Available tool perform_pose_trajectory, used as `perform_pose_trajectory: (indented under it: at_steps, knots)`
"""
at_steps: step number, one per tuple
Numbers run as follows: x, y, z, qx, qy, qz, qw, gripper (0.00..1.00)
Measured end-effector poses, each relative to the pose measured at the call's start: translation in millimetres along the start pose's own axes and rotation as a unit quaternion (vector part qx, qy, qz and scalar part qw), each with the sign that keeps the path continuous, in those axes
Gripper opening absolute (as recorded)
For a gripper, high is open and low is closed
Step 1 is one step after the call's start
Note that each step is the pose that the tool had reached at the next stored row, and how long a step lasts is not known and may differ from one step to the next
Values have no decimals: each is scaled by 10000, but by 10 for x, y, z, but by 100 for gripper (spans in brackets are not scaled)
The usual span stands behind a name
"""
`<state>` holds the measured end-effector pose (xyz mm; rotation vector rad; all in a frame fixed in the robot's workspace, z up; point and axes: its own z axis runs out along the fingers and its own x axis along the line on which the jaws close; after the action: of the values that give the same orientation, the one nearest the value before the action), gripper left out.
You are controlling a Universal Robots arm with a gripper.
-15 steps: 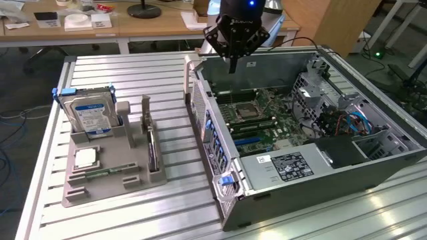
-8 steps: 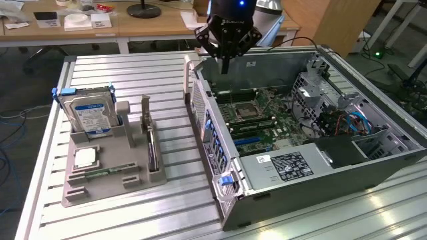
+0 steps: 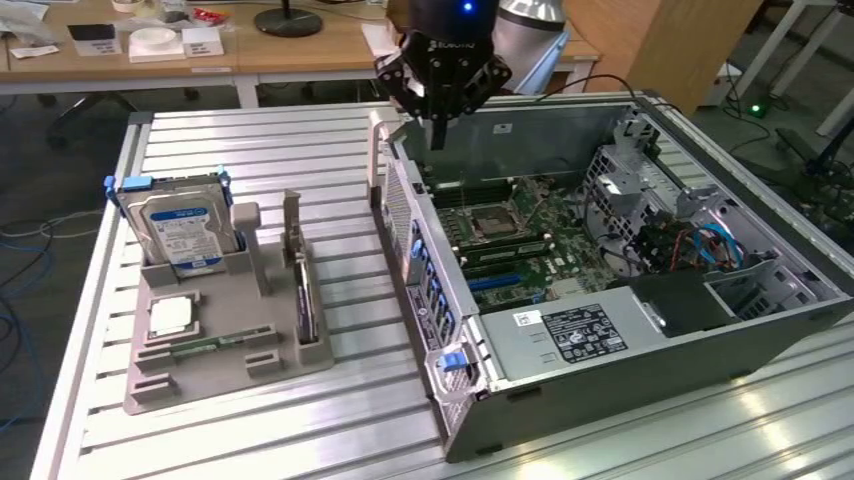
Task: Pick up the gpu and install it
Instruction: 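Reach for the gpu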
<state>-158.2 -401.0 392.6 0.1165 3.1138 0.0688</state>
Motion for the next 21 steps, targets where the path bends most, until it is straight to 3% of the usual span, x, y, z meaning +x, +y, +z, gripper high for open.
perform_pose_trajectory:
  at_steps: [21]
  knots:
    - [326,-31,6,1,7,0,10000,11]
